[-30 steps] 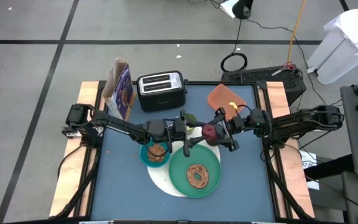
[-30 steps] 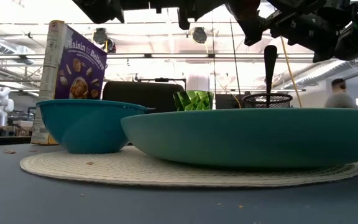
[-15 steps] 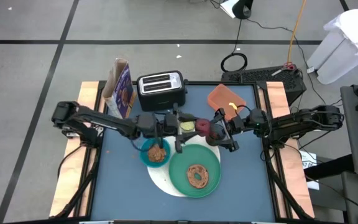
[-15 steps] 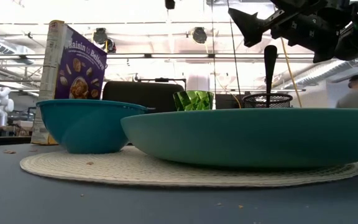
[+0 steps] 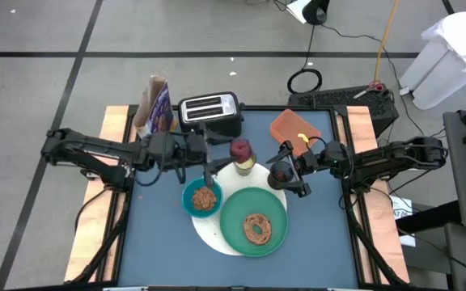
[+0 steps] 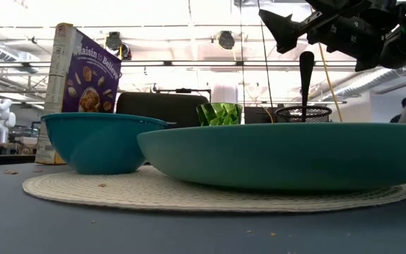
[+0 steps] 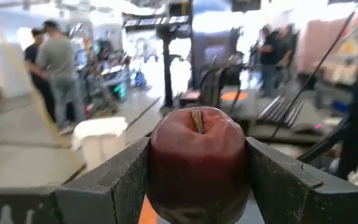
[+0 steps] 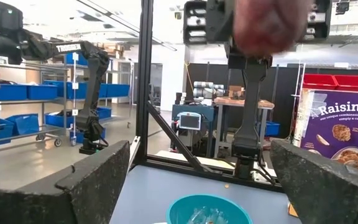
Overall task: Arrange a breakfast setting
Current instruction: Put the red apple on the white mat
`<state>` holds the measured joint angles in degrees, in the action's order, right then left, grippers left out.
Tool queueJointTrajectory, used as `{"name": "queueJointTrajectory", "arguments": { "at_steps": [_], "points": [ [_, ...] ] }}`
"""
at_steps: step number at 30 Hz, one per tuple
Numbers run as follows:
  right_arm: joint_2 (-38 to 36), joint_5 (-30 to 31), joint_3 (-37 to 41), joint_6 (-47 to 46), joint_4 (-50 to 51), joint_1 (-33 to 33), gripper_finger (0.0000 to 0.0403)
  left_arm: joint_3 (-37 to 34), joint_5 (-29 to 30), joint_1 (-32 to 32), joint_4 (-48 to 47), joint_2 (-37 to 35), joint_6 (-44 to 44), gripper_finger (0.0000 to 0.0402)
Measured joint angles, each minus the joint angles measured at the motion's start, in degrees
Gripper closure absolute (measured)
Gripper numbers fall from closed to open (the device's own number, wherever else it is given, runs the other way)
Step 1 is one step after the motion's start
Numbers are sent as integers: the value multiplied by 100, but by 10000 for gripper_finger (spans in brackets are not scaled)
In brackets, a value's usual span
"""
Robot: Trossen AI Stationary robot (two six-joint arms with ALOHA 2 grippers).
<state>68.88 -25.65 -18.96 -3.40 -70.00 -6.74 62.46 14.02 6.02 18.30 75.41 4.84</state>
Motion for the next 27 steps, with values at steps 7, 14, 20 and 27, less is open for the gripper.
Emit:
{"name": "queueJointTrajectory", "arguments": {
  "at_steps": [7, 14, 20, 27],
  "points": [
    [0, 4, 0, 0, -3, 0, 23, 0, 651, 35, -574, -69, -70, 158],
    [0, 4, 0, 0, -2, 0, 23, 0, 1005, 52, -972, -67, -263, 158],
    [0, 4, 0, 1, -2, 0, 23, -109, 1217, 172, -1186, -69, -410, 158],
    [2, 6, 0, 1, 0, 0, 23, -1585, 1949, 330, 536, -295, -737, 158]
  ]
}}
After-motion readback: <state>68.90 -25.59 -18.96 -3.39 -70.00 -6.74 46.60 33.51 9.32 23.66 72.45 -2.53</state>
